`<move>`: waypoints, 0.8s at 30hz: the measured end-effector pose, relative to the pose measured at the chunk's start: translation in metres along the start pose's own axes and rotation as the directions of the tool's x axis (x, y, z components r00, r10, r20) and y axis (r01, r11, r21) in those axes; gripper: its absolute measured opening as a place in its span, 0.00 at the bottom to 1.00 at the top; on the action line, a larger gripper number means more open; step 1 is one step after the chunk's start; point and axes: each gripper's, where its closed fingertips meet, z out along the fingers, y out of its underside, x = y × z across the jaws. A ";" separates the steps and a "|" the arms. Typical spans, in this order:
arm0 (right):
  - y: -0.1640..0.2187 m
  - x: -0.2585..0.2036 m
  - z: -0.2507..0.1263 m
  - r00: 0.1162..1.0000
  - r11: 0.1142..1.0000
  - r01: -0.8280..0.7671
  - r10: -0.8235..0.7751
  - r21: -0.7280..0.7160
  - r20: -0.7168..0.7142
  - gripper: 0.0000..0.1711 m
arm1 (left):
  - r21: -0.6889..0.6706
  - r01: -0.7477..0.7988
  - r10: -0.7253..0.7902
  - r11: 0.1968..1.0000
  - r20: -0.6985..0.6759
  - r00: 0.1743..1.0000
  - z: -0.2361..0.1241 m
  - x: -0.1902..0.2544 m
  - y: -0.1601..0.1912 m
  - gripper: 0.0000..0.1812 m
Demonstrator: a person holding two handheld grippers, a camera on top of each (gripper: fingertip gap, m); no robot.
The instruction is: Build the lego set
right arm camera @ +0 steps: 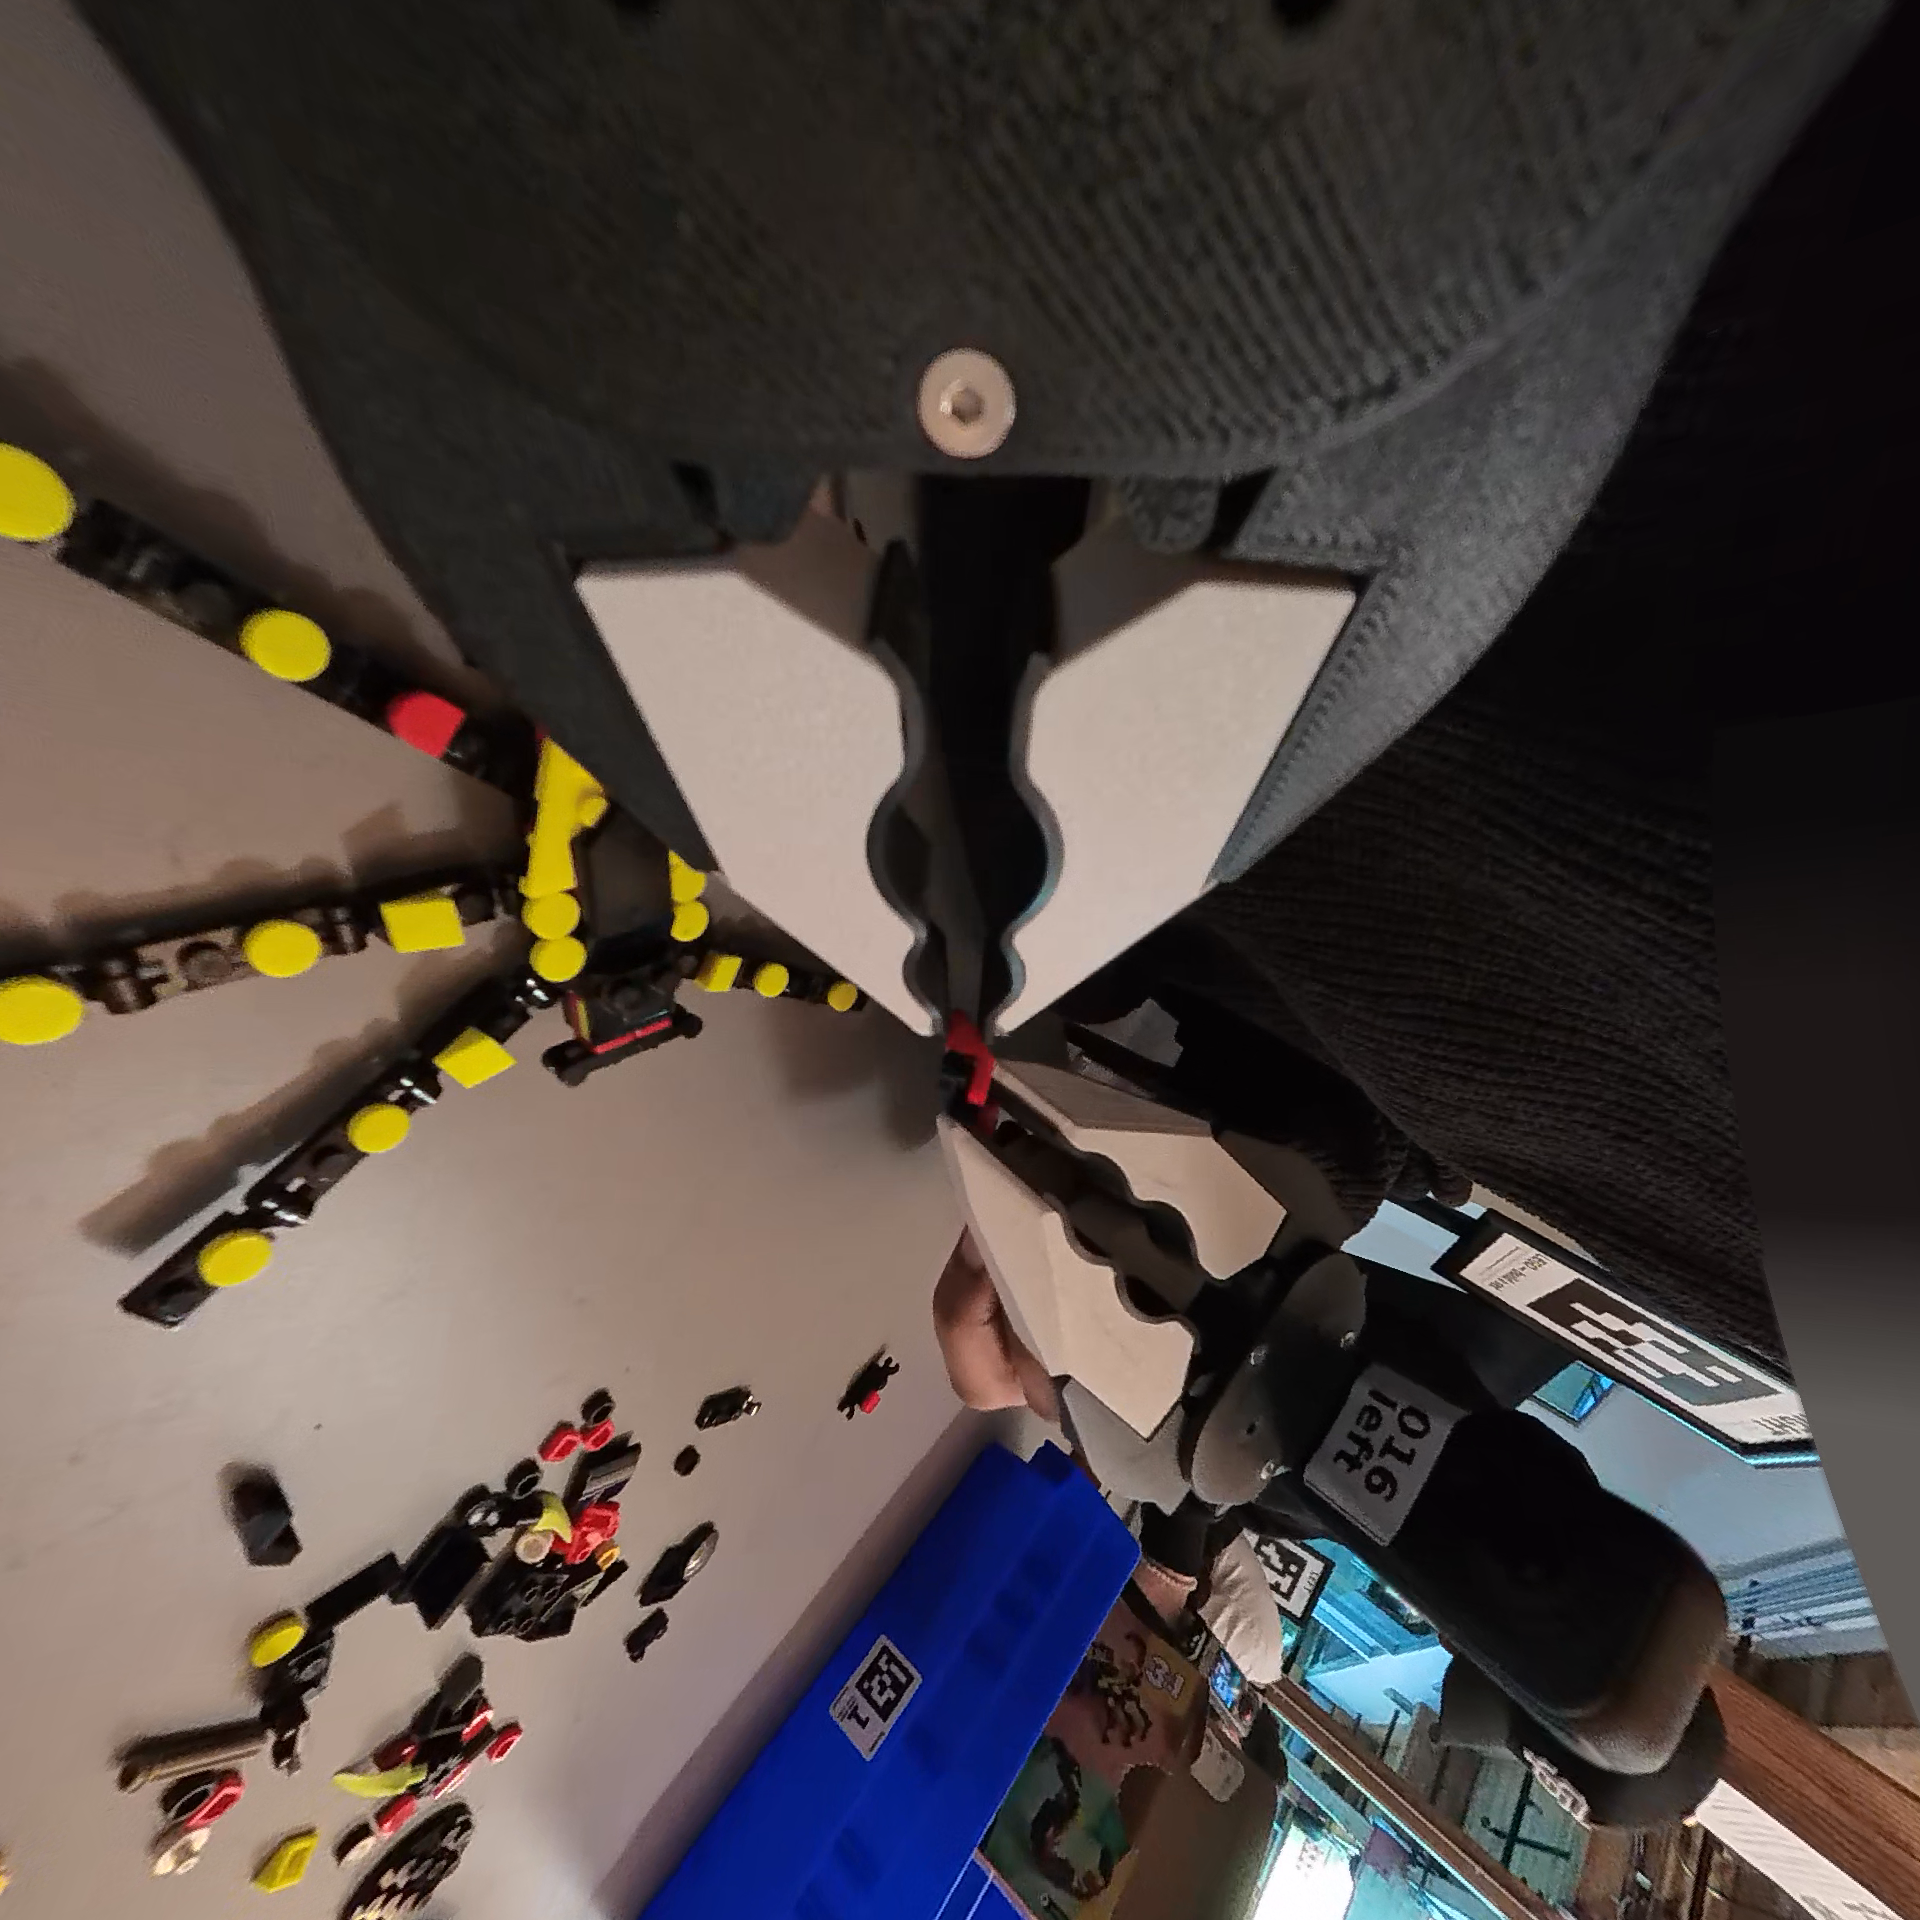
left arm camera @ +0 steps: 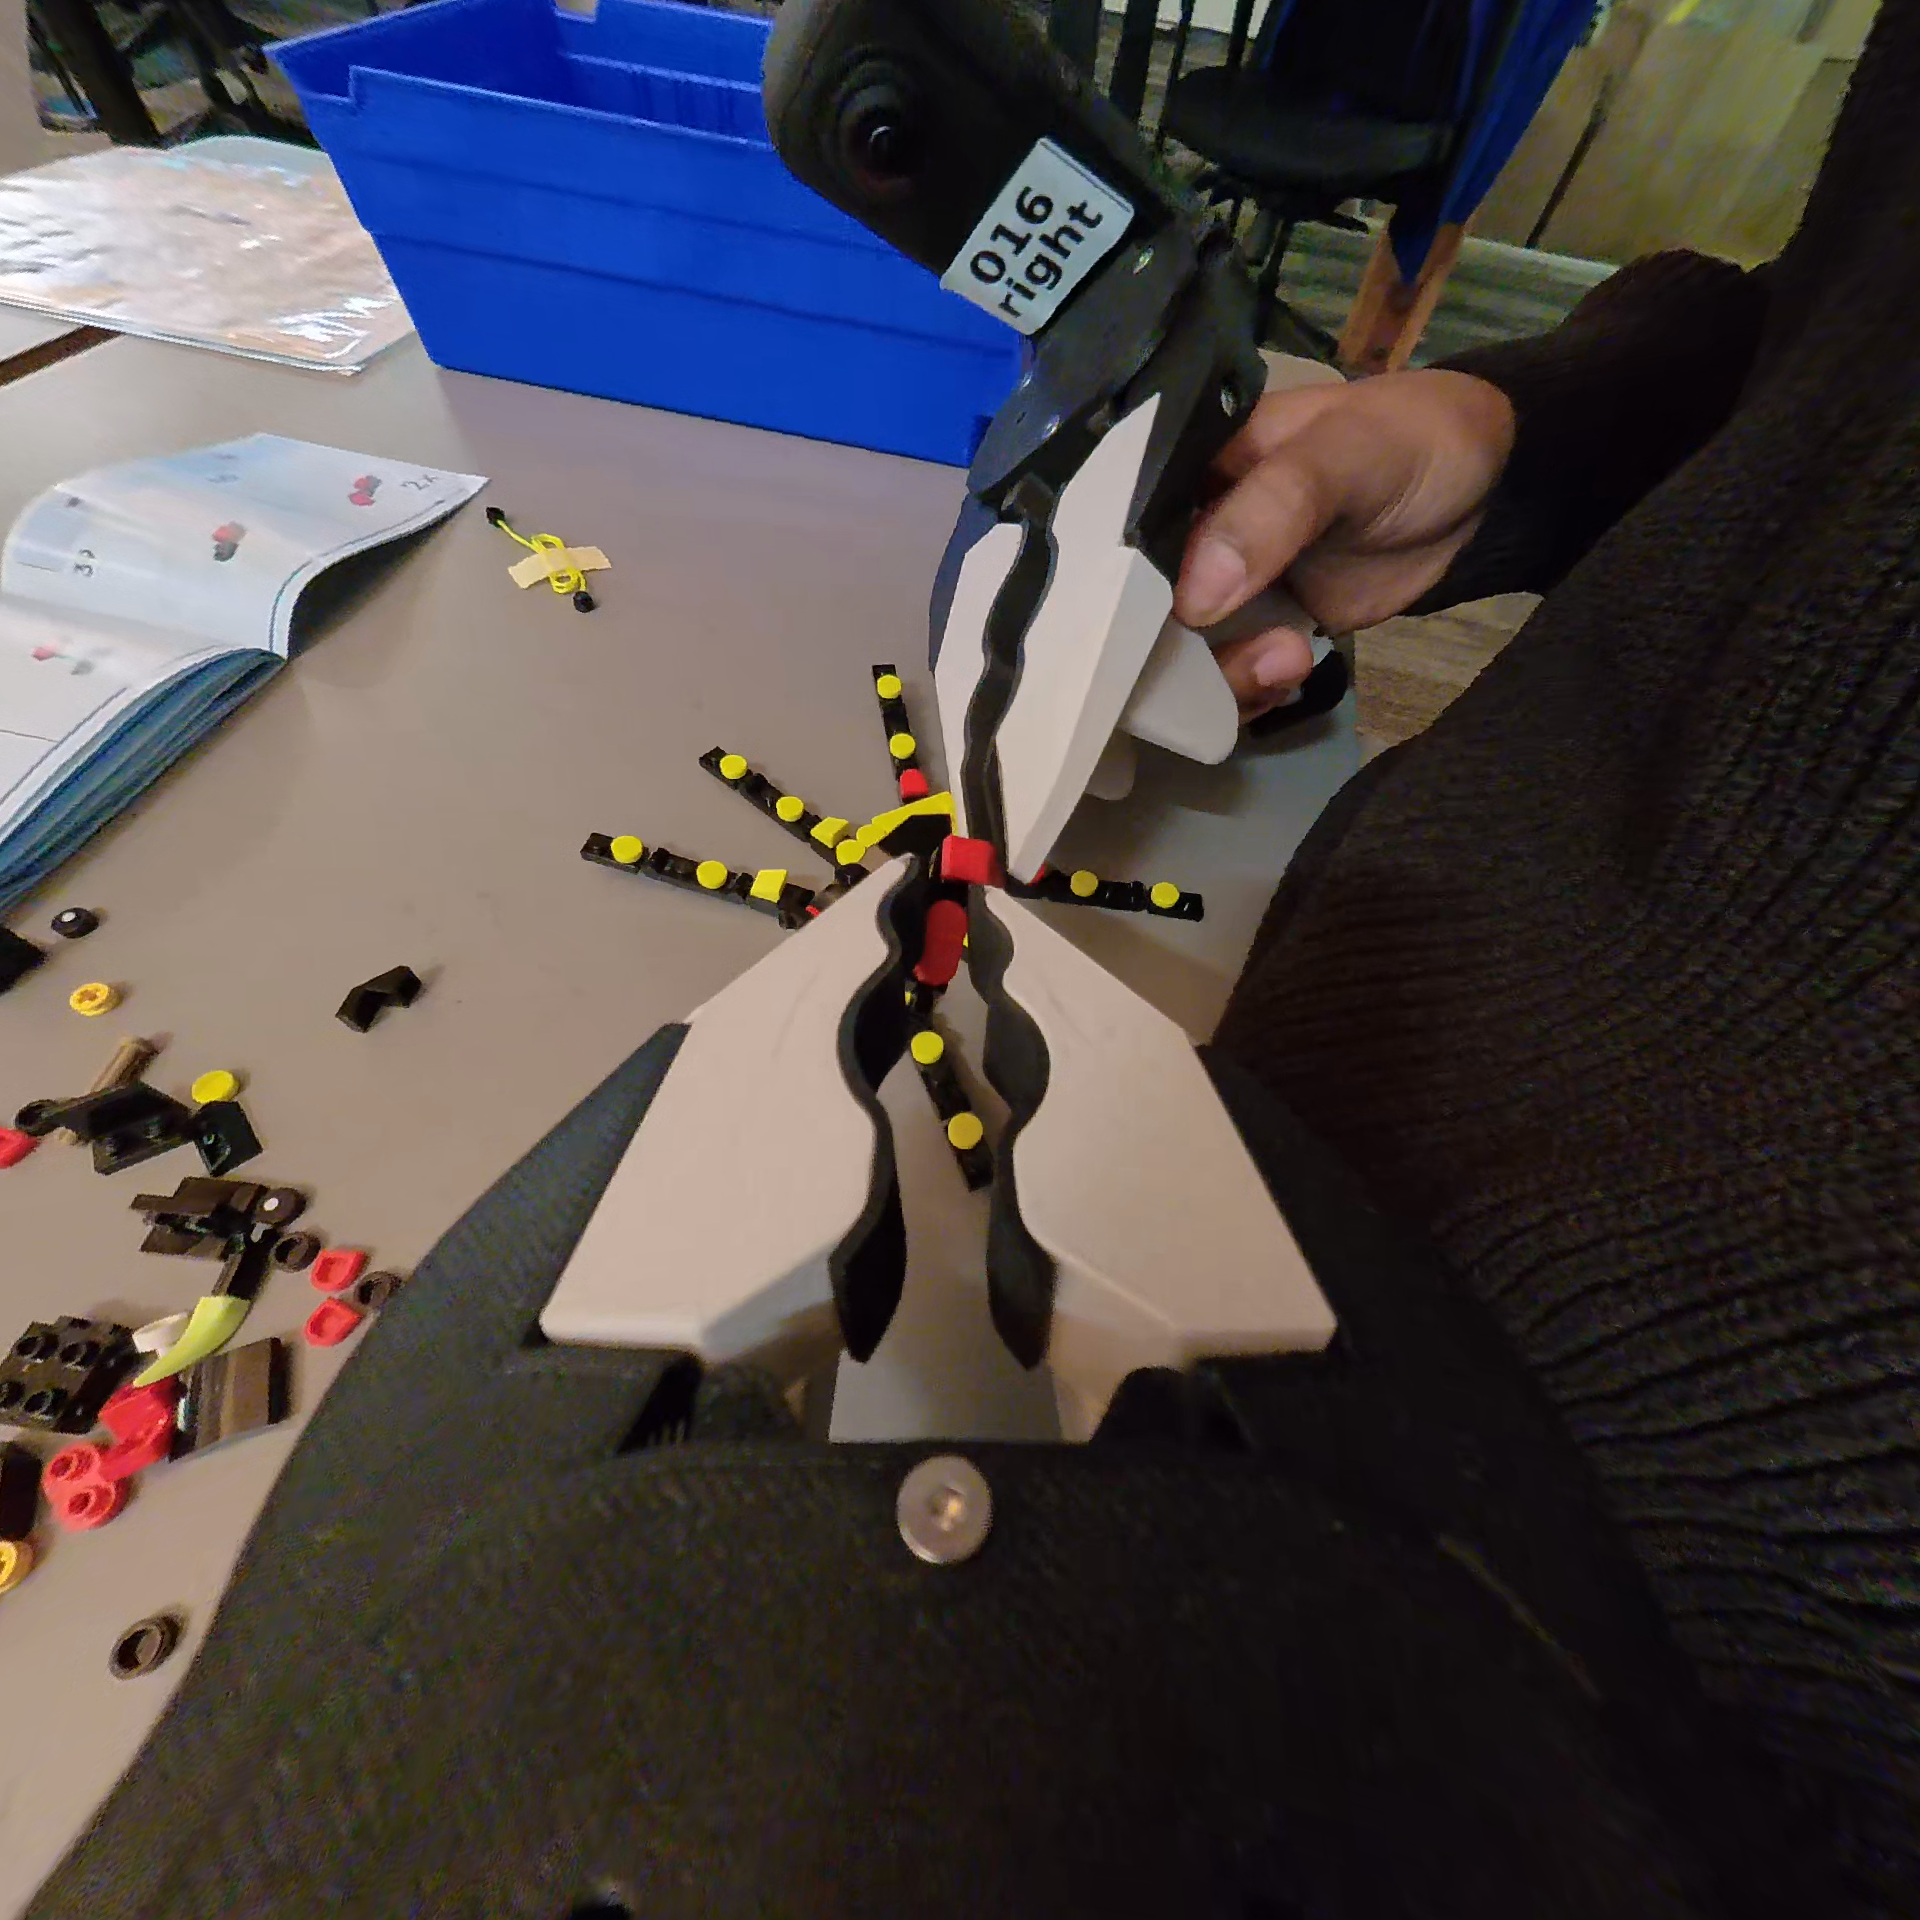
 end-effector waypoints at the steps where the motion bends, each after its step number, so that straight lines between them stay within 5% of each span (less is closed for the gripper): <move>1: 0.000 0.000 0.000 1.000 1.000 0.001 -0.001 0.001 0.001 0.03 | 0.001 0.001 -0.001 1.000 -0.002 1.000 0.000 0.000 0.000 0.03; 24: -0.008 -0.005 -0.002 1.000 0.999 0.018 -0.019 0.045 0.024 0.04 | 0.017 -0.060 0.059 0.998 0.020 0.998 -0.002 0.002 -0.005 0.03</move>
